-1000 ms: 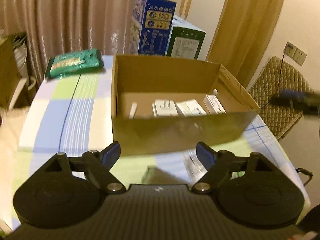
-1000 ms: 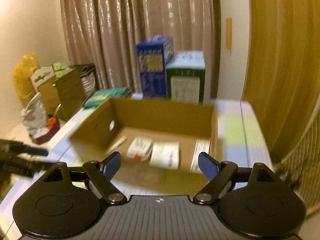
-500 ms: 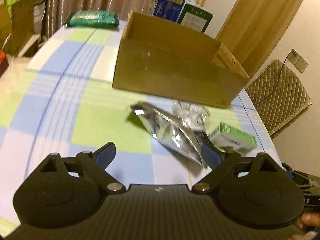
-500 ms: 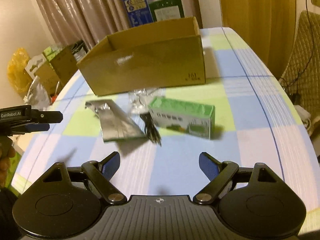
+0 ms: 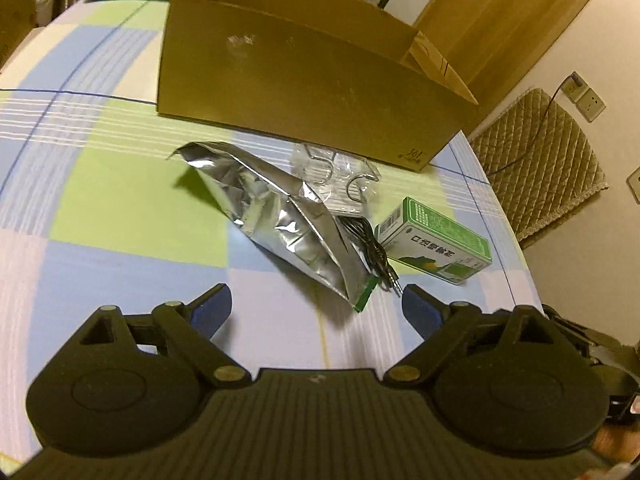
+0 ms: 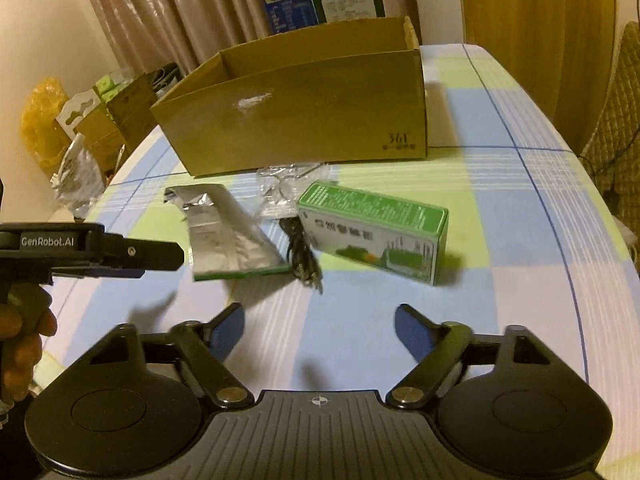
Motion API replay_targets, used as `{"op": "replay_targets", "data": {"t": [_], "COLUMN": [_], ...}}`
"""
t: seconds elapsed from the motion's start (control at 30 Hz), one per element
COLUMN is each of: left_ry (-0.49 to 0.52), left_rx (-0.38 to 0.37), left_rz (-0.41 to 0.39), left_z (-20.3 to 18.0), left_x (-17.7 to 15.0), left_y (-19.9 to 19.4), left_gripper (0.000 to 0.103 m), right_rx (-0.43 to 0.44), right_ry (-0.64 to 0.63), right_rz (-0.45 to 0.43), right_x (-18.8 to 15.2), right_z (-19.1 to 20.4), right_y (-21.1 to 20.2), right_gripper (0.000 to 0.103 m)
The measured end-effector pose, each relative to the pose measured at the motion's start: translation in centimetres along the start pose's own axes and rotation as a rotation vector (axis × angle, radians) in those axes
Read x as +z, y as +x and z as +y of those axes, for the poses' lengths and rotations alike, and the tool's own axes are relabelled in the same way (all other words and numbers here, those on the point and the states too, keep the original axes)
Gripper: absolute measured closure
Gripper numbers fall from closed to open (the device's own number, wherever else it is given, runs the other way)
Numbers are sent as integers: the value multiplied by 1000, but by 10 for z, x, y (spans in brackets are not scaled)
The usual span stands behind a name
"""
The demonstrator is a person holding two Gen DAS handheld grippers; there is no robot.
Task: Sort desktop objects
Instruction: 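Withdraw both tools from the cardboard box back over the table, then grasp silver foil bag with left tool while right tool grasps black cable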
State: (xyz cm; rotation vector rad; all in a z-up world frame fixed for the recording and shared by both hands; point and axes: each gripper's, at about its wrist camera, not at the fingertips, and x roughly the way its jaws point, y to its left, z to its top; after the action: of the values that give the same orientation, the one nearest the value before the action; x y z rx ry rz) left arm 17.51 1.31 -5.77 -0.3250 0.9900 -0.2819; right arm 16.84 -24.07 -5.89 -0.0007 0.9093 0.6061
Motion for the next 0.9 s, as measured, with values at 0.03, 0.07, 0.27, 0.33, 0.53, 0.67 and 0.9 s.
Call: {"op": "replay_targets", "data": {"t": [0.03, 0.07, 0.27, 0.33, 0.53, 0.67, 0.9], "left_ry": [2, 2, 15, 19, 42, 46, 122], "left_rx": [-2, -5, -7, -12, -15, -19, 53], "left_rz": [6, 13, 48, 62, 111, 126, 115], "left_z": [0, 0, 1, 1, 3, 12, 23], "left_x": [2, 4, 13, 15, 15, 13, 12], "left_y": [3, 8, 26, 31, 45, 44, 21], "left_gripper": [14, 14, 16, 19, 33, 51, 71], "right_rx": [0, -1, -3, 4, 36, 53, 44], "right_ry": [5, 10, 32, 35, -21, -63, -139], "right_rz": [3, 5, 26, 32, 53, 62, 63], "right_x": [3, 6, 17, 18, 19, 23, 28], "right_z": [-3, -6, -19, -21, -11, -1, 13], "right_y": [4, 8, 29, 34, 51, 63, 77], "right_gripper": [32, 33, 40, 40, 47, 54, 58]}}
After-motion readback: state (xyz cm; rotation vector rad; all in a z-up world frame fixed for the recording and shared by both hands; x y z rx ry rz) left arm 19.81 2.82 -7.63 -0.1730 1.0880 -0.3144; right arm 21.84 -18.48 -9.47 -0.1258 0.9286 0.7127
